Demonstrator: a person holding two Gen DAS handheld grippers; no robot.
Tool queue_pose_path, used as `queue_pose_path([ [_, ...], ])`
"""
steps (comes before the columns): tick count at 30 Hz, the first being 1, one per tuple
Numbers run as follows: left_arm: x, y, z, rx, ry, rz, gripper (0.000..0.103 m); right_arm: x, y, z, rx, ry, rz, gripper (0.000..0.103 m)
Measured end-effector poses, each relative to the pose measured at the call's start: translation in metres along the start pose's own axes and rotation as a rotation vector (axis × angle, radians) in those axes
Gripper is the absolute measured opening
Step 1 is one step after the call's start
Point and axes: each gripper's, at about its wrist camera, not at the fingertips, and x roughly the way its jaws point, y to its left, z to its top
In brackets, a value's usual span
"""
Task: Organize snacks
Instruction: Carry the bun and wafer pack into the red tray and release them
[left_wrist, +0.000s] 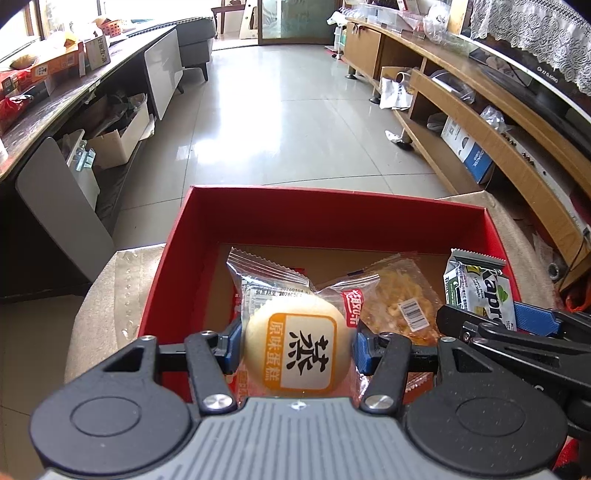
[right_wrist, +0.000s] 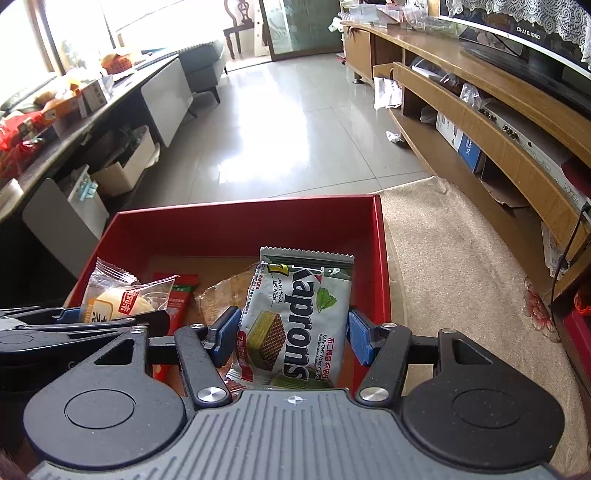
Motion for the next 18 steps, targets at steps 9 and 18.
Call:
queue_pose_path([
  [9, 0.019, 0.002, -0.001, -0.008, 0.035, 0.031, 0.051, 0.017, 0.001, -0.002, -0.007, 0.028, -0.001, 0.068],
  [18, 0.027, 0.006, -0.002, -0.032, 0.057, 0.036, 0.051, 0.025, 0.003, 0.001, -0.013, 0.025, 0.013, 0.069],
])
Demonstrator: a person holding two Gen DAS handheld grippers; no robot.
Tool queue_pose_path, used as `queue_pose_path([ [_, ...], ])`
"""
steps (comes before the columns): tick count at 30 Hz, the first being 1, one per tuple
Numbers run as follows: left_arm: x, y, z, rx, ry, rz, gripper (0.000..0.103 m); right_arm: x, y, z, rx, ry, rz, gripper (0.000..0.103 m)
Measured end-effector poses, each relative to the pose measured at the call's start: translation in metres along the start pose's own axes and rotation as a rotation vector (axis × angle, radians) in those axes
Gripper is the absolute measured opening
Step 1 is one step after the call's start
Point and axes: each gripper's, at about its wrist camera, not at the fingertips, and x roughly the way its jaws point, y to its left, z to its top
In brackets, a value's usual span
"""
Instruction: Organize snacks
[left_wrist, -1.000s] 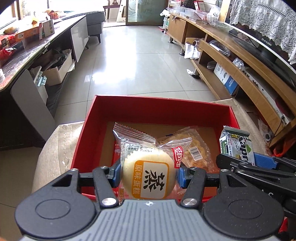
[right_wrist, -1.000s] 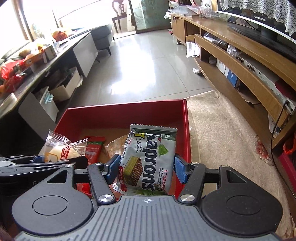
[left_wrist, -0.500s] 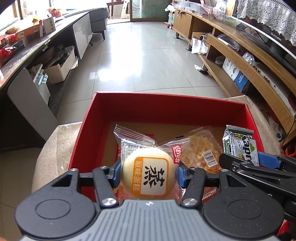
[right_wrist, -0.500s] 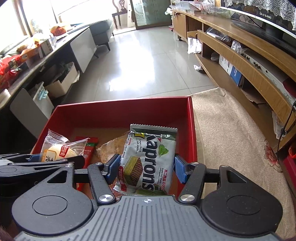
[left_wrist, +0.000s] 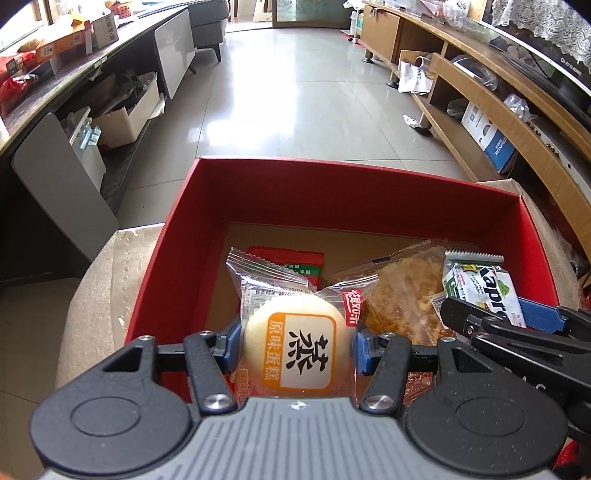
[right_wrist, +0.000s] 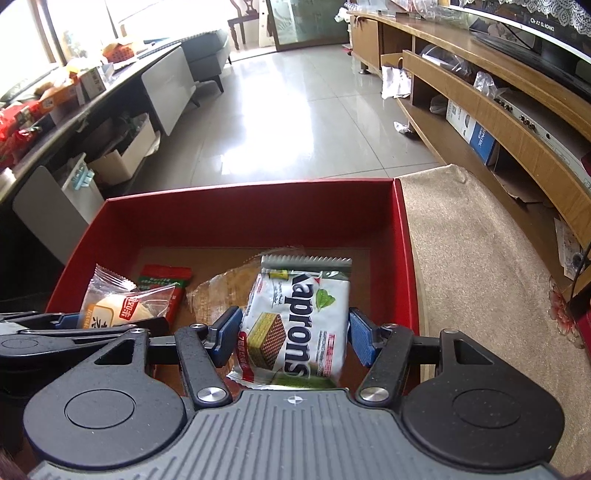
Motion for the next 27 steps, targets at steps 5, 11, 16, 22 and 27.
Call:
queue_pose_path([
  [5, 0.001, -0.001, 0.000, 0.001, 0.003, 0.005, 0.051, 0.002, 0.000, 0.000, -0.017, -0.011, -0.010, 0.068],
  [11, -0.005, -0.001, 0.002, 0.003, -0.019, 0.011, 0.053, -0.001, -0.002, 0.002, 0.001, -0.022, -0.002, 0.071],
  [16, -0.011, 0.003, 0.004, -0.013, -0.029, 0.000, 0.053, -0.005, -0.001, 0.004, 0.005, -0.037, 0.003, 0.074],
  [22, -0.022, 0.001, 0.002, -0.009, -0.044, -0.024, 0.053, -0.012, -0.004, 0.007, 0.012, -0.059, -0.003, 0.075],
  [27, -0.027, -0.001, 0.002, -0.005, -0.046, -0.040, 0.053, -0.017, -0.007, 0.007, 0.018, -0.065, -0.011, 0.075],
])
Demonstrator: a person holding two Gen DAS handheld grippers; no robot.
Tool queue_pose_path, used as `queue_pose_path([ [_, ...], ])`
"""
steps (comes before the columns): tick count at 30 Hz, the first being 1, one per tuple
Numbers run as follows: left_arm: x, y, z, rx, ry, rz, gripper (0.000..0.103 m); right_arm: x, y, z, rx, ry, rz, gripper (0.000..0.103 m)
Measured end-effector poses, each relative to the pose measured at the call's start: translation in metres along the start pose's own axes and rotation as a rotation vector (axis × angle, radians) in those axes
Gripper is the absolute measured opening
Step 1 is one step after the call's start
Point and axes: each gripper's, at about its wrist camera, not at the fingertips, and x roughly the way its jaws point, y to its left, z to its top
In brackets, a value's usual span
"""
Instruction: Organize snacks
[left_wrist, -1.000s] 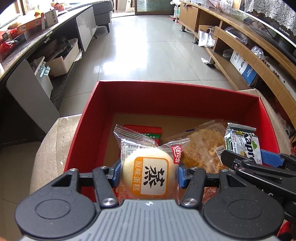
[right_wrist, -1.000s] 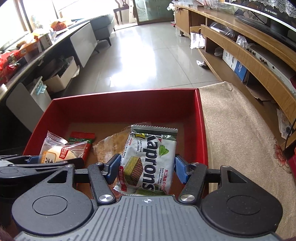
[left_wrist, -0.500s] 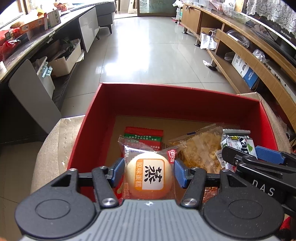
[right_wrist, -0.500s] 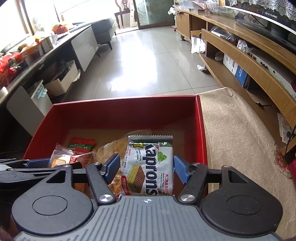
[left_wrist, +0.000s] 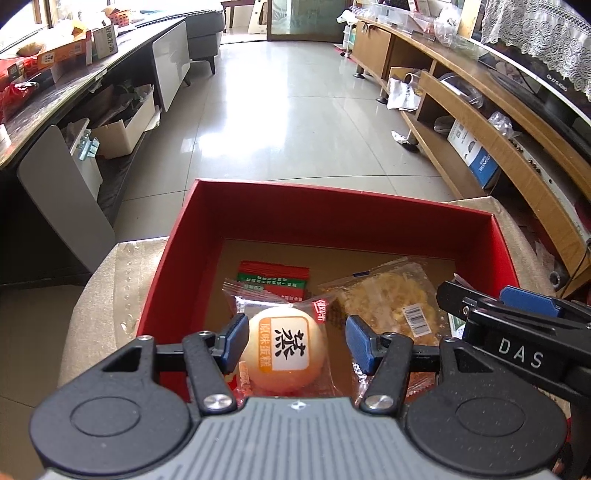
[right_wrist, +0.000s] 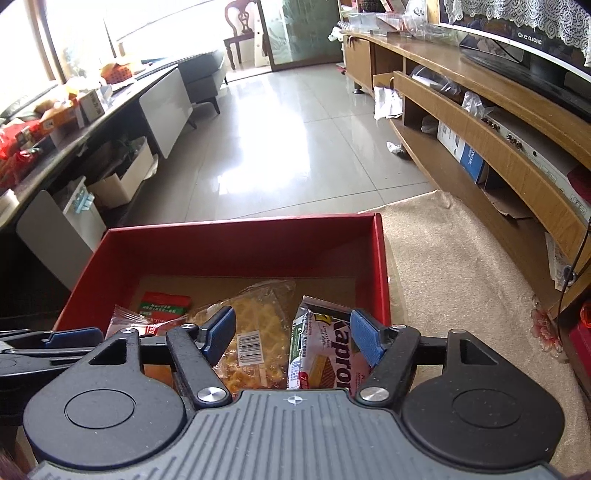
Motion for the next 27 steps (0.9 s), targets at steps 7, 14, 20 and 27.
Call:
queue_pose_path([
  [7, -0.009, -0.001, -0.005, -0.007, 0.002, -0.028, 0.053, -0.013, 0.001, 0.001, -0.009, -0.009, -0.014, 0.075],
  [14, -0.026, -0.004, -0.018, 0.002, 0.002, -0.063, 0.053, -0.032, 0.005, -0.004, -0.020, -0.017, -0.022, 0.076],
  [20, -0.039, -0.004, -0.038, 0.003, 0.013, -0.086, 0.053, -0.047, 0.004, -0.014, -0.045, -0.012, -0.042, 0.077],
  [27, -0.051, -0.007, -0.060, -0.004, 0.034, -0.130, 0.054, -0.060, -0.010, -0.028, -0.013, 0.009, -0.055, 0.077],
])
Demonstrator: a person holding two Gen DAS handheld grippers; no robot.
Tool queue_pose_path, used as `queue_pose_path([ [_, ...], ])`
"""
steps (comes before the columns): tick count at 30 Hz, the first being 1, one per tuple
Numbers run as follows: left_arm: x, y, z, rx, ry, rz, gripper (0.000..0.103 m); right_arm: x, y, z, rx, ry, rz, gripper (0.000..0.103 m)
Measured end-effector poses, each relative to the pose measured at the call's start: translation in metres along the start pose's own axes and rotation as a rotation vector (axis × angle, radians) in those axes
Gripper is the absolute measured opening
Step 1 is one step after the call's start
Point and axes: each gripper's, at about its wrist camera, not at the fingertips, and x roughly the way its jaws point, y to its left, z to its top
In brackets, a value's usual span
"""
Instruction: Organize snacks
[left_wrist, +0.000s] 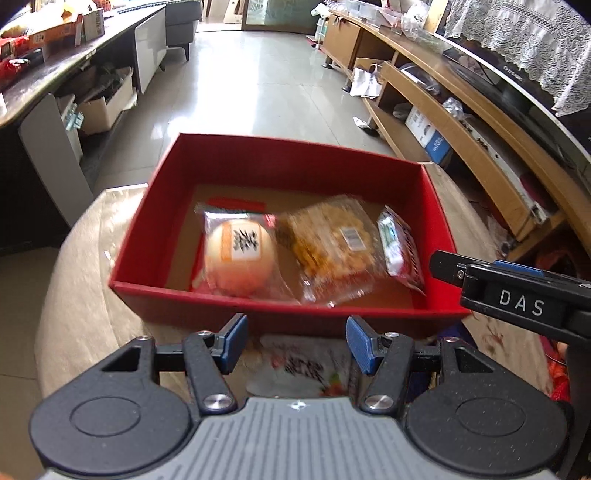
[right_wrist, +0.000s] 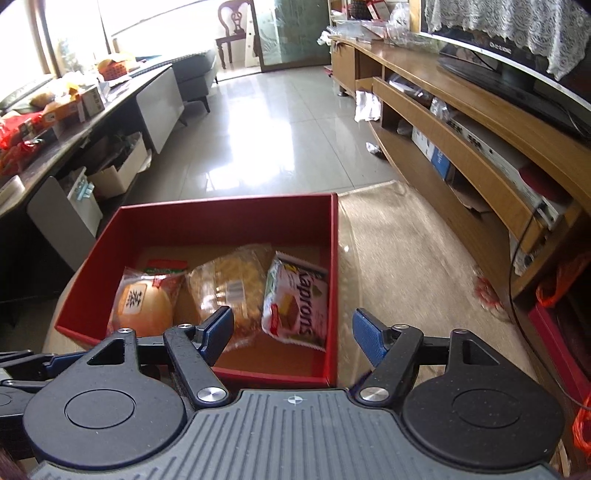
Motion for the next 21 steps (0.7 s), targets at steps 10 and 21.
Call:
queue_pose_path([
  [10, 0.025, -0.016, -0.020, 0.030, 0.077, 0.004, 0.061, -0.019, -0.002, -0.017, -0.014, 0.007, 0.013, 0.078],
  [21, 0.073, -0.012, -0.016, -0.022, 0.125, 0.040, 0.076, -0.011, -0.009, -0.022, -0.028, 0.048, 0.034, 0.080],
])
